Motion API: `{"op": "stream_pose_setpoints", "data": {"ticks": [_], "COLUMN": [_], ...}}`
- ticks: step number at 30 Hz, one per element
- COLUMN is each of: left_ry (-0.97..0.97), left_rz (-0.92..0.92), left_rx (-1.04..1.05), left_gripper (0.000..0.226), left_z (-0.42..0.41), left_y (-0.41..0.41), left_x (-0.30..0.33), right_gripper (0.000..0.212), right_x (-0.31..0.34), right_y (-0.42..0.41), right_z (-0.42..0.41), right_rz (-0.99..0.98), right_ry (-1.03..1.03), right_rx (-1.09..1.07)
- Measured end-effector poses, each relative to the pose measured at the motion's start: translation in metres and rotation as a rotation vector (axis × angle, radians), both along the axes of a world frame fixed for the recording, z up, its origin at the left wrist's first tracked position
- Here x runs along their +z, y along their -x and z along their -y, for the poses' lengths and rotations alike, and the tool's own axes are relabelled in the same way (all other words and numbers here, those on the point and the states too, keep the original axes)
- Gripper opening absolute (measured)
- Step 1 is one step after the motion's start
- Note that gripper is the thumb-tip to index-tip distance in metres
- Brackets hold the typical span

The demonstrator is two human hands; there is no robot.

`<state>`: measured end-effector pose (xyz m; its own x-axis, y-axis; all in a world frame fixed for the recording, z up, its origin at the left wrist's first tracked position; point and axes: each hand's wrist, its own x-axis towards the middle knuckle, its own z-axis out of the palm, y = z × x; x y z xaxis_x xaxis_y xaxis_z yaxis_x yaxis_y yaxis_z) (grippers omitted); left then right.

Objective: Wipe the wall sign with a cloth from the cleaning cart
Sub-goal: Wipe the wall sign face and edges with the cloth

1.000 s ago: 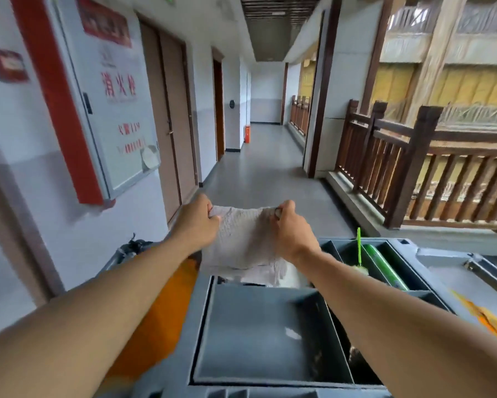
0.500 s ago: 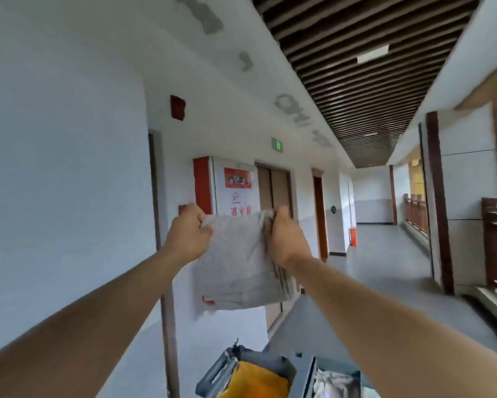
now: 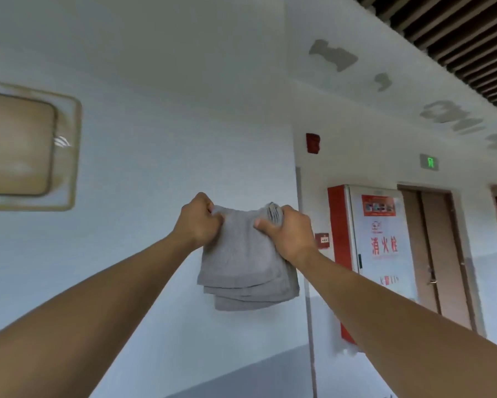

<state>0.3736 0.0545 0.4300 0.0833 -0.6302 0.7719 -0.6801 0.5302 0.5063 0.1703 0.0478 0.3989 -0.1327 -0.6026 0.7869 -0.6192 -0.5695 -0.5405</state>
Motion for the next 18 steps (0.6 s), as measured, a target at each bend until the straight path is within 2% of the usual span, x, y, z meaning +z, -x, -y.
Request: {"op": "stream_pose_setpoints", "data": {"ticks": [4, 9, 14, 18], "left_ry": [0.052, 0.102, 0.143, 0.101], "left_rz": [0.004, 0.019, -0.074, -0.206], "left_rx": [0.111, 0.198, 0.22, 0.072], "left_gripper": [0.008, 0.011, 0.015, 0.016], "left_z": [-0.018, -0.042, -0.061, -0.067], "left_y": [-0.071, -0.153, -0.222, -0.243], "left_x": [0.016, 0.033, 0.051, 0.064], "right_gripper": [0.044, 0.029, 0.023, 0.027], "right_x": [0.014, 0.036, 0.061, 0.08], "right_y": [-0.076, -0.168, -0.26, -0.325], "right_z": [-0.001, 0.001, 0.001, -0.002], "right_rz": [-0.043, 0.02, 0.237, 0.398], "right_ry": [0.022, 0.04, -0.069, -0.145], "right_rx": [0.05, 0.152, 0.354, 0.472]}}
